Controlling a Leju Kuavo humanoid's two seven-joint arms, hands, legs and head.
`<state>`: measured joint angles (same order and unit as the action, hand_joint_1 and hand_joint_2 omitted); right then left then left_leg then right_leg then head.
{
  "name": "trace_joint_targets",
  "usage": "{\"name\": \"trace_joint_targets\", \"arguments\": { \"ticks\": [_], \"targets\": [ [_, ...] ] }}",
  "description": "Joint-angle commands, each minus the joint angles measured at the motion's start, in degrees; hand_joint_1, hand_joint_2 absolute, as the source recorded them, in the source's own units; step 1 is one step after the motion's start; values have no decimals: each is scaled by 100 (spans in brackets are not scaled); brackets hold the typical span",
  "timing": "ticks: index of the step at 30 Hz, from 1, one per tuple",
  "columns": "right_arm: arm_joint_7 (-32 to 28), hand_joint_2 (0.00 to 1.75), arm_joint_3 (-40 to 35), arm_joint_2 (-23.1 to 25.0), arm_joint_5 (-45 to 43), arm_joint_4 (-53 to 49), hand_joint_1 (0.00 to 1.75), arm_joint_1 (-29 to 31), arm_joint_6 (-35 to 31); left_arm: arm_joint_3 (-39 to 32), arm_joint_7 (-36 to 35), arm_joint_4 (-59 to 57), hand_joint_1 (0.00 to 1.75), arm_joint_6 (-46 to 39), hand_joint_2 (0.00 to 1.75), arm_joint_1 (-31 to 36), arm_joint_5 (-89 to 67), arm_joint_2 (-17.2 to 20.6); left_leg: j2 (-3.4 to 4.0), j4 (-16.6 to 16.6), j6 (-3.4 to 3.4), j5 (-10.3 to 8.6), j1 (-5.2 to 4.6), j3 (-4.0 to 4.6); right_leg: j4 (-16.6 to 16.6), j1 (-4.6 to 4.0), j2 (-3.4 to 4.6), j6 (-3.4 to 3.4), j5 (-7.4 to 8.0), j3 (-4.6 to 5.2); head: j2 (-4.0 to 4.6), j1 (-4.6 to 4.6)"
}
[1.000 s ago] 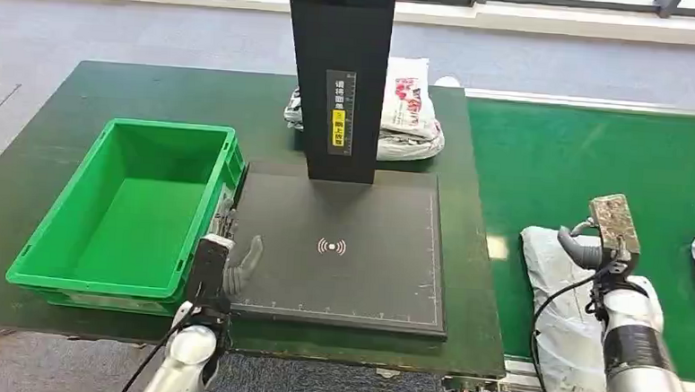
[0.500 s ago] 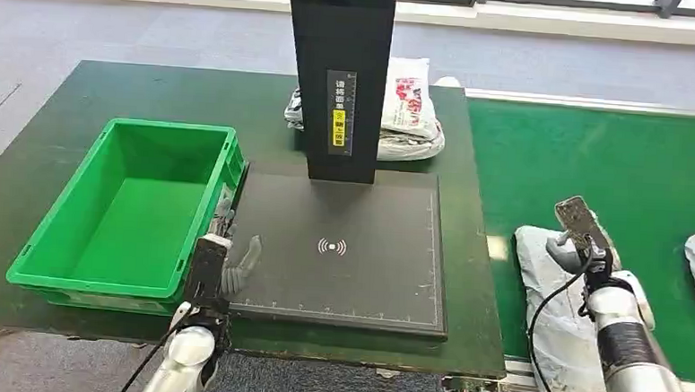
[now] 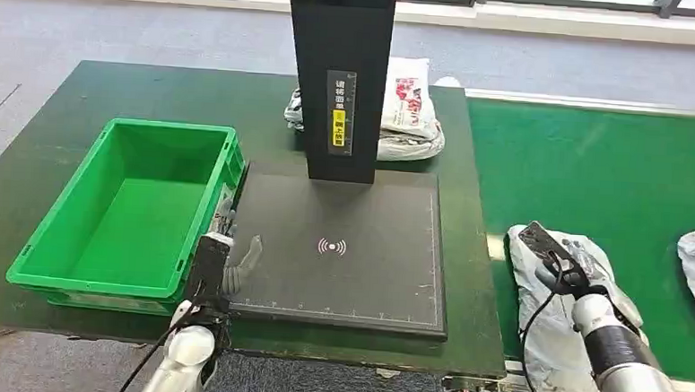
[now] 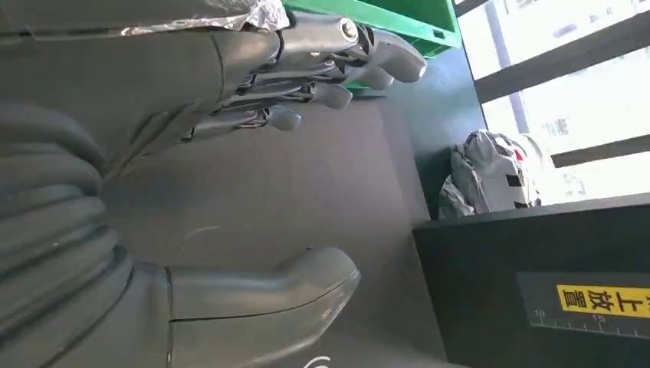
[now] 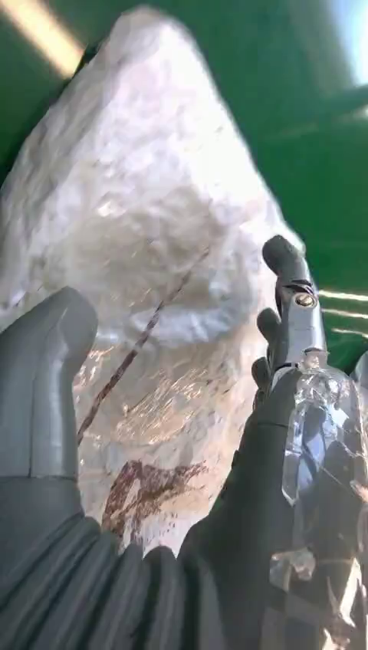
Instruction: Moved the parcel from conveyor to table for the left to box.
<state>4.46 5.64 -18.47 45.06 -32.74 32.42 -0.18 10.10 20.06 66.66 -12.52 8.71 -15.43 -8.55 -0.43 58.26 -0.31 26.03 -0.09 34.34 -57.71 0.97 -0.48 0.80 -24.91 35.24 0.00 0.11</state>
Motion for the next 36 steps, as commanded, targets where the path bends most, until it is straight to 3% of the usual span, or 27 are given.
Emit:
{"name": "trace_joint_targets", "arguments": {
  "ticks": [1,11,15,19,20,36],
  "targets": [
    [101,175,-560,-42,113,616,0,190,102,36,-52,-275,0,44,175,179,-6,58,6,-4,-2,2,4,-10,7,-4,6,-4,1,-10,0,0],
    [419,175,-829,-178,861,716,0,-26,704,94,-119,-280,0,93,175,201,-49,36,2,-13,-4,3,7,-26,19,-8,2,-6,0,-28,0,0],
    [459,175,-1033,-267,1148,757,0,-351,1395,129,-122,-458,0,89,175,249,-98,-23,-3,-14,-4,3,9,-28,20,-10,-2,-6,-2,-32,0,0],
    [339,175,-1017,-324,1279,553,0,-675,1387,153,-60,-585,0,63,175,296,-114,-51,-30,-16,-3,-1,9,-33,26,-10,-30,-5,-7,-43,0,2],
    [353,175,-1013,-314,1300,504,175,-686,1427,154,-59,-561,0,69,175,284,-115,-48,-23,-19,-3,1,13,-41,33,-14,-23,-5,-5,-50,0,0],
    [279,175,-885,-225,1246,119,175,-829,1580,93,-140,-372,0,105,175,230,-151,-36,-12,-6,11,14,13,-77,33,-14,-14,1,-11,-92,0,0]
  ]
}}
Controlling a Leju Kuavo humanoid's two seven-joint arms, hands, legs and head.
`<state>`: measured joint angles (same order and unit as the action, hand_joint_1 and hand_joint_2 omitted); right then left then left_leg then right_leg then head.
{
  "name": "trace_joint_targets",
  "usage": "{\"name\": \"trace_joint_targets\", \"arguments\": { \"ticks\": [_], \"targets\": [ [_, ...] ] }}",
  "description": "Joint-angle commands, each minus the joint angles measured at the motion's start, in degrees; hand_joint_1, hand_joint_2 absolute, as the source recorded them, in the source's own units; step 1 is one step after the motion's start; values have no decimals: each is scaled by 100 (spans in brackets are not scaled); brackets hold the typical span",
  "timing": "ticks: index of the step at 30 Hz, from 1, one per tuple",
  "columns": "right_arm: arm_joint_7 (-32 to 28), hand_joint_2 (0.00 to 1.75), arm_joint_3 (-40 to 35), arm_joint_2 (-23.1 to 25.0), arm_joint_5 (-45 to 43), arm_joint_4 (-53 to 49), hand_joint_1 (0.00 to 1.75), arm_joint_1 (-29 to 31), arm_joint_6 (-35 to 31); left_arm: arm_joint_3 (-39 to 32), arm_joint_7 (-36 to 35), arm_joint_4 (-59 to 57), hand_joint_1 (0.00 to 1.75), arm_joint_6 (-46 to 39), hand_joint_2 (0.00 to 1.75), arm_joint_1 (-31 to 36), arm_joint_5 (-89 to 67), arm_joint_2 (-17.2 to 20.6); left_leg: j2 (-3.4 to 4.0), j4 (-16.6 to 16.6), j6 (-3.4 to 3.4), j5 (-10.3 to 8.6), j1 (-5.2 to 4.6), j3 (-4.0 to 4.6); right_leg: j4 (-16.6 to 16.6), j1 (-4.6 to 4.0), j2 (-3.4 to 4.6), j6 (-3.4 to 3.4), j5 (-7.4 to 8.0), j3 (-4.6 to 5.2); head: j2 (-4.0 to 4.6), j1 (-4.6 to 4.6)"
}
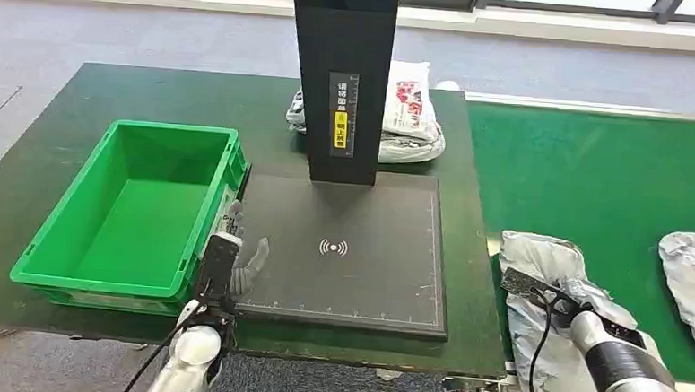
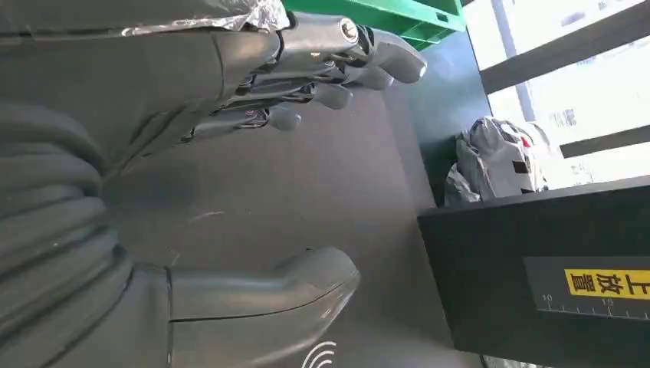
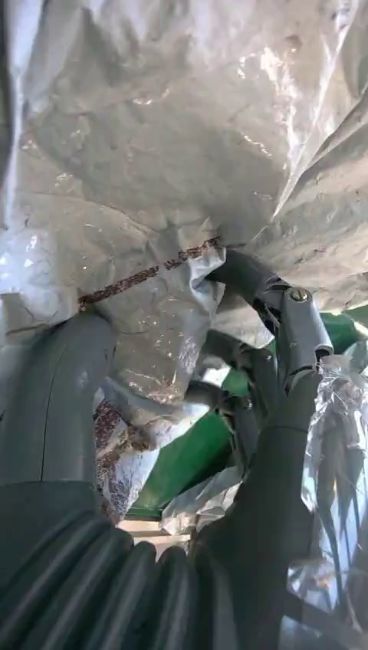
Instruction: Moved the parcel from conveyor to table for the left to box.
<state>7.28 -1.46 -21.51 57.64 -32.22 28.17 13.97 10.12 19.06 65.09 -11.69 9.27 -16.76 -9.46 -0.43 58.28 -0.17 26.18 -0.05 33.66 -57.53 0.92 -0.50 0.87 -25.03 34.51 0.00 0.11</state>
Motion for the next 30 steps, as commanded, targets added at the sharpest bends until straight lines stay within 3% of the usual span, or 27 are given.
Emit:
{"name": "trace_joint_targets", "arguments": {
  "ticks": [1,10,12,13,15,18,30],
  "targets": [
    [-3,175,-175,79,-12,67,175,-404,165,91,-40,-215,0,22,175,174,-17,56,-15,-16,-4,-5,11,-14,25,-12,-14,-7,4,-24,0,0],
    [-352,175,473,364,-707,-171,175,-179,-82,-4,-85,155,0,109,175,-8,-90,104,4,-10,-1,1,8,-16,21,-8,4,-4,4,-24,0,0],
    [-826,175,1028,598,-1542,-139,175,-37,95,-34,-89,210,0,127,175,-52,-98,114,14,-14,-1,2,8,-19,24,-9,14,-6,6,-26,0,0],
    [-1325,175,1641,802,-2519,-63,175,59,639,-44,-78,201,0,142,175,-54,-103,121,17,-6,2,5,7,-15,16,-7,16,-4,5,-22,0,0],
    [-1606,175,1936,975,-3769,-179,175,12,1247,-75,29,113,0,175,175,-15,-110,114,27,-12,1,4,6,-19,20,-6,24,-6,8,-24,0,0],
    [-1782,175,1771,1055,-5013,-437,175,-69,1550,-129,167,2,0,162,175,24,-92,80,47,-21,-5,4,11,-23,28,-11,46,-11,16,-20,0,-2],
    [-1690,175,1637,1013,-5281,-481,175,-59,1518,-139,196,-10,0,158,175,21,-83,79,50,-12,-18,14,9,-12,5,-7,52,-10,5,4,2,-2]
  ]
}}
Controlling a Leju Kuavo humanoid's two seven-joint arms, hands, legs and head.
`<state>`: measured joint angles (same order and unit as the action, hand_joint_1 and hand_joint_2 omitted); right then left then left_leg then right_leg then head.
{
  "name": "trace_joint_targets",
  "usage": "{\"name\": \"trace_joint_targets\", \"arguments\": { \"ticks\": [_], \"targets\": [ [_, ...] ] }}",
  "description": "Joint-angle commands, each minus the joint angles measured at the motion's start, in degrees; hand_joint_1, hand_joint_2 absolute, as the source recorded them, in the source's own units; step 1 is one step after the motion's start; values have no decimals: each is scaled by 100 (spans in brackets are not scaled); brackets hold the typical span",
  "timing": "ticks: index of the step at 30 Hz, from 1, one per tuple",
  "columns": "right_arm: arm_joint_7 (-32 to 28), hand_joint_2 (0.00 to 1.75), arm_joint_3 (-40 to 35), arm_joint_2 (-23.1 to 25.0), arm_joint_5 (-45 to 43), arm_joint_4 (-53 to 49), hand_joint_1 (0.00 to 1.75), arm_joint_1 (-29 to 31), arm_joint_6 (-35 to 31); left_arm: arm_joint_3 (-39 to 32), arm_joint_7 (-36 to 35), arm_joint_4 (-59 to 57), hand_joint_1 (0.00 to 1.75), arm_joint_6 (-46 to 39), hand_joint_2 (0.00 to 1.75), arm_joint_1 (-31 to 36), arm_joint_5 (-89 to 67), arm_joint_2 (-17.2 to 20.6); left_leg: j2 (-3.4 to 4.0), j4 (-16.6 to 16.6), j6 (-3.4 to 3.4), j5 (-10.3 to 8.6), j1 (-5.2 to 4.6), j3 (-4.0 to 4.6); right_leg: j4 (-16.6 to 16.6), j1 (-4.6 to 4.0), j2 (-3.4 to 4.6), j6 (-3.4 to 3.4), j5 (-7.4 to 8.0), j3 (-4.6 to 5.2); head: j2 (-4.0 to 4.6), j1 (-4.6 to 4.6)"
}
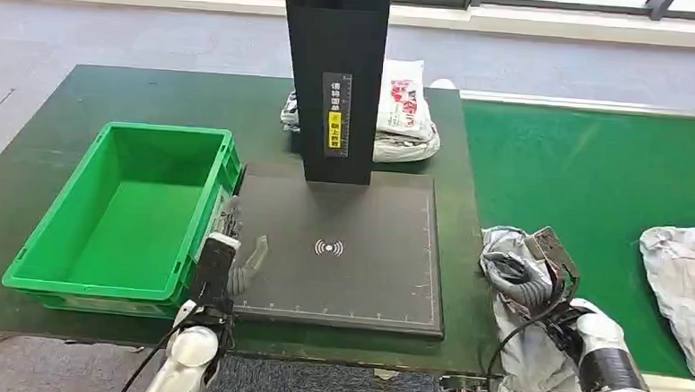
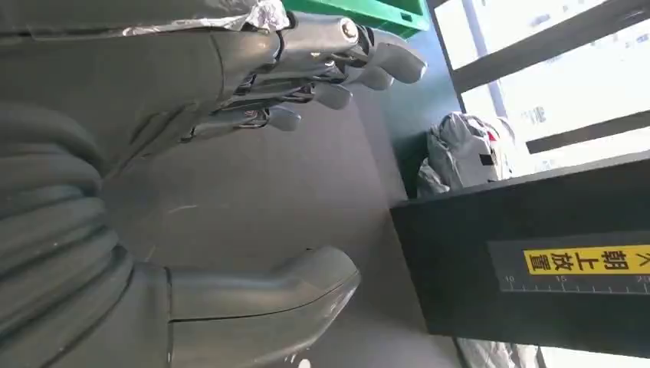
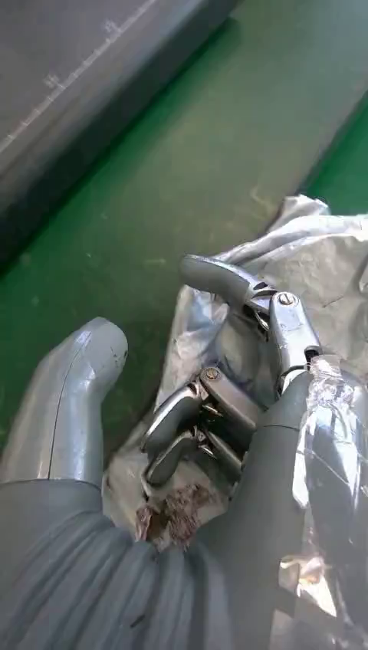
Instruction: Moved the parcel from conveyor to table for the left to box.
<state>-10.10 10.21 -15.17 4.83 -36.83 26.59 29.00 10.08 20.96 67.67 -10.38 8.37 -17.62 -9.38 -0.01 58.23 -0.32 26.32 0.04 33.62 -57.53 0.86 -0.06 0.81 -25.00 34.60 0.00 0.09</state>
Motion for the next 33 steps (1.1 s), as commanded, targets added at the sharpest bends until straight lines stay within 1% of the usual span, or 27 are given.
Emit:
{"name": "trace_joint_targets", "arguments": {
  "ticks": [1,10,14,18,24,25,26,27,28,29,31,33],
  "targets": [
    [48,175,470,379,-1,-20,175,99,14,-134,6,-268,0,27,175,111,2,70,7,-12,-3,-1,3,-11,14,-3,8,-5,4,-10,0,0],
    [48,175,470,379,-1,-20,175,99,14,-134,6,-268,0,27,175,111,2,70,10,-12,-2,0,2,-8,14,-3,10,-7,4,-8,0,0],
    [-161,175,394,418,-672,-13,175,146,258,-175,81,-358,0,-30,175,125,26,45,10,-9,-1,2,1,-6,12,-2,11,-6,3,-6,0,0],
    [-284,175,33,318,-1208,230,175,381,245,-209,213,-477,0,-82,175,142,90,47,15,-6,0,3,-2,-2,6,1,18,-4,4,0,0,0],
    [-387,175,-227,230,-1910,700,175,707,571,-209,373,-598,0,-137,175,154,231,89,20,-9,-1,2,-1,-2,11,0,24,-5,8,0,0,0],
    [-860,175,-324,306,-2036,379,175,696,887,-245,388,-560,0,-223,175,97,289,97,23,-13,-1,1,0,-5,14,-1,26,-6,9,-2,0,0],
    [-797,175,-366,409,-2233,-99,175,594,842,-248,398,-552,0,-242,175,72,335,116,14,-9,0,2,-2,-4,9,1,17,-4,4,-3,2,0],
    [-541,175,-432,476,-2480,-595,175,451,683,-241,414,-570,0,-235,175,69,363,126,26,-11,-1,2,-1,-3,12,0,27,-6,8,1,0,2],
    [-370,175,-523,493,-2724,-984,175,329,550,-236,432,-602,0,-231,175,78,383,125,22,-9,0,3,-4,1,6,3,21,-5,5,4,2,0],
    [-302,175,-558,493,-2795,-1093,175,295,499,-235,439,-617,0,-234,175,87,388,123,27,-13,-1,3,-2,-3,11,1,26,-7,8,1,0,0],
    [-300,175,-566,480,-2798,-1132,175,322,494,-227,440,-619,0,-232,175,100,388,109,12,-5,-1,3,-1,7,4,1,12,-5,3,5,0,0],
    [-341,175,-619,445,-2856,-1180,175,306,406,-212,445,-664,0,-234,175,136,394,107,12,-9,-2,3,0,0,8,0,13,-7,4,0,0,2]
  ]
}}
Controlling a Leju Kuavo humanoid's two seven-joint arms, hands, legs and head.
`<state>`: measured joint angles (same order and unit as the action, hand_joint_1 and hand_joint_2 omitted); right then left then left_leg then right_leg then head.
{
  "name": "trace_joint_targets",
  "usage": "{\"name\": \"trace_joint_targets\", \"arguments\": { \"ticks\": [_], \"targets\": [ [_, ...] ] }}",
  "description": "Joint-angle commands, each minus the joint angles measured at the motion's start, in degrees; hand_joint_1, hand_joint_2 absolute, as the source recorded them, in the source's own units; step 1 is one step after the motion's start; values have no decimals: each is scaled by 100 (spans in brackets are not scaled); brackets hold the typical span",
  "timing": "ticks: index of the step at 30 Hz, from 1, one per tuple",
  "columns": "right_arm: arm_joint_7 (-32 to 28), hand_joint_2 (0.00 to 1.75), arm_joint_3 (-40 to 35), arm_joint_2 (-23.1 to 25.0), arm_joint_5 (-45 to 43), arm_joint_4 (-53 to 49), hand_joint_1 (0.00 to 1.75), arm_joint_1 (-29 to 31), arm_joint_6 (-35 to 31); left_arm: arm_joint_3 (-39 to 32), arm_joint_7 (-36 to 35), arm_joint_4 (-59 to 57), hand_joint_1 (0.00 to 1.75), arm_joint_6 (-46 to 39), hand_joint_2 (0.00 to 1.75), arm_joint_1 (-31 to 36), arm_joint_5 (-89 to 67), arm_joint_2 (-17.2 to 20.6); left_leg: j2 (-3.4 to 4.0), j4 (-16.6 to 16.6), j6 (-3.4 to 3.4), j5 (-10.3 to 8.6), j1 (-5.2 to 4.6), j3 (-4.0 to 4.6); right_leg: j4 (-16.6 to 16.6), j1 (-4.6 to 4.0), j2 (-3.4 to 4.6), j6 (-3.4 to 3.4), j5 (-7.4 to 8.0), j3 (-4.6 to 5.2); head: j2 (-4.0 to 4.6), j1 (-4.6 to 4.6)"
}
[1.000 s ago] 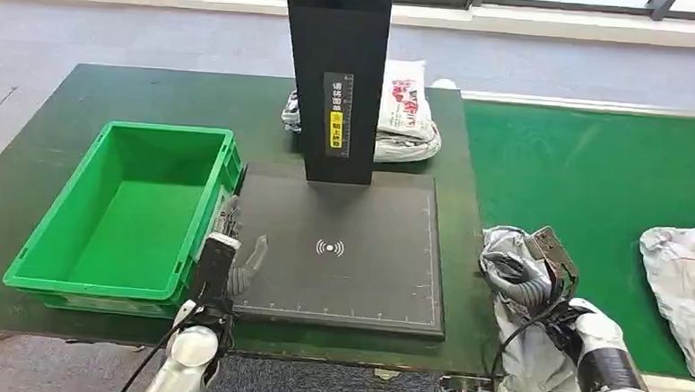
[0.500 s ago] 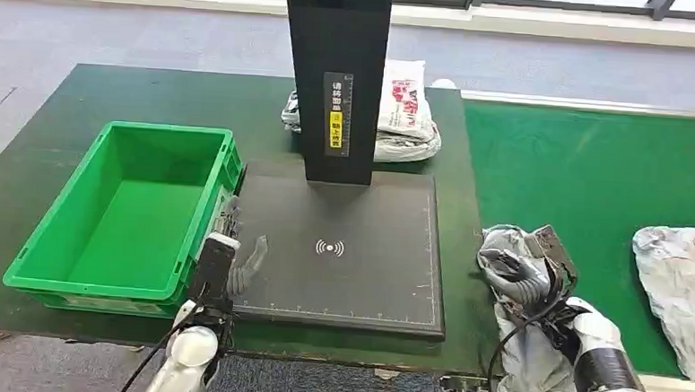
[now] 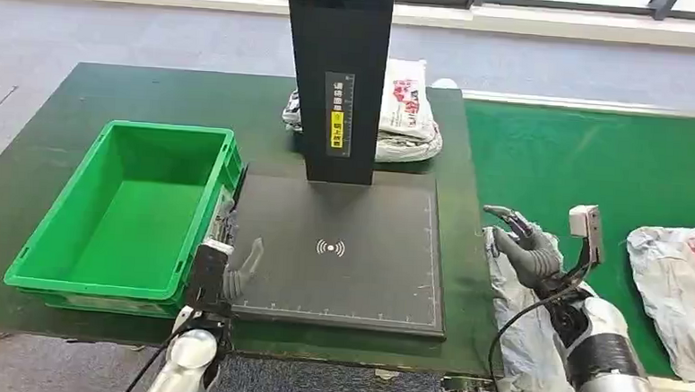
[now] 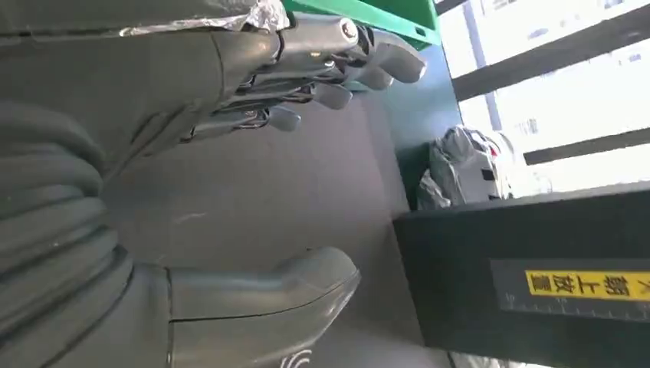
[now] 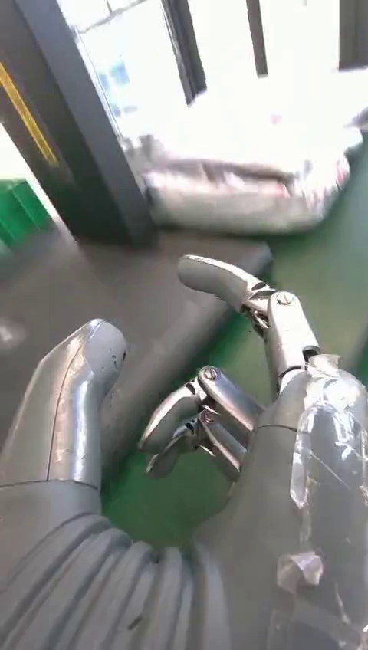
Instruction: Moved the parcel from conveyor to table for the left to box.
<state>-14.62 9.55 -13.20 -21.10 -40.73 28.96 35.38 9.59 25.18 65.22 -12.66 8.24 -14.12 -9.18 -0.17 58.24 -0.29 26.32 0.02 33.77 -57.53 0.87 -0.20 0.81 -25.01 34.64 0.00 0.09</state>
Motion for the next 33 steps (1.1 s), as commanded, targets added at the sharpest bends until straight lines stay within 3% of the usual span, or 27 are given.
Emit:
{"name": "trace_joint_targets", "arguments": {
  "ticks": [1,8,13,16,17,18,23,24,26,27,31,33],
  "targets": [
    [63,175,-639,214,-331,-789,175,132,-292,-147,38,-462,0,-9,175,187,60,83,18,-14,-5,1,1,-17,12,-1,18,-8,4,-9,0,2],
    [220,175,-927,149,-599,-1110,175,456,-537,-59,52,-517,0,8,175,288,153,54,17,-2,-2,1,-4,-1,-1,3,20,-4,5,7,0,0],
    [440,175,-1317,454,-594,-1153,175,1160,-808,26,59,-681,0,85,175,446,132,-65,42,-2,-5,2,-5,-1,-3,4,45,-7,11,16,0,0],
    [561,175,-1811,390,-248,-1214,175,1327,-1008,82,74,-809,0,146,175,546,92,-72,31,2,-4,-1,-8,5,-8,8,34,-5,9,17,0,0],
    [530,175,-2083,318,288,-1210,175,1386,-1384,70,87,-862,0,129,175,581,102,-80,38,0,-6,-1,-6,1,-3,5,41,-7,12,15,0,0],
    [564,175,-2226,275,514,-1127,0,1434,-1503,66,91,-876,0,121,175,594,111,-75,23,0,-7,-5,-4,3,-4,3,27,-6,9,12,0,0],
    [494,175,-2374,-15,989,-485,0,1239,-1818,46,65,-668,0,45,175,437,260,5,-1,-12,-7,-12,3,-15,16,-4,3,-6,8,-14,0,2],
    [524,0,-2375,-78,1006,-295,0,1262,-1846,46,37,-629,0,42,175,443,284,16,-6,-7,-6,-10,4,-12,11,-5,-2,-5,5,-12,0,2],
    [593,0,-2191,-178,869,67,0,1133,-1979,42,-48,-546,0,27,175,433,353,52,-14,-6,-5,-10,5,-10,12,-6,-10,-5,4,-13,0,2],
    [520,175,-2122,-254,856,130,0,949,-2033,33,-62,-527,0,21,175,423,369,66,-13,-13,-6,-12,6,-17,21,-7,-9,-5,6,-22,0,0],
    [508,175,-1569,-282,1010,-376,0,141,-2714,35,-103,-403,0,-16,175,299,422,99,-40,-16,-6,-12,8,-18,29,-9,-38,-5,2,-32,0,2],
    [524,175,-1540,-294,1026,-502,0,42,-2716,39,-103,-379,0,-14,175,282,426,107,-39,-10,-6,-9,7,-12,25,-8,-37,-4,0,-26,0,2]
  ]
}}
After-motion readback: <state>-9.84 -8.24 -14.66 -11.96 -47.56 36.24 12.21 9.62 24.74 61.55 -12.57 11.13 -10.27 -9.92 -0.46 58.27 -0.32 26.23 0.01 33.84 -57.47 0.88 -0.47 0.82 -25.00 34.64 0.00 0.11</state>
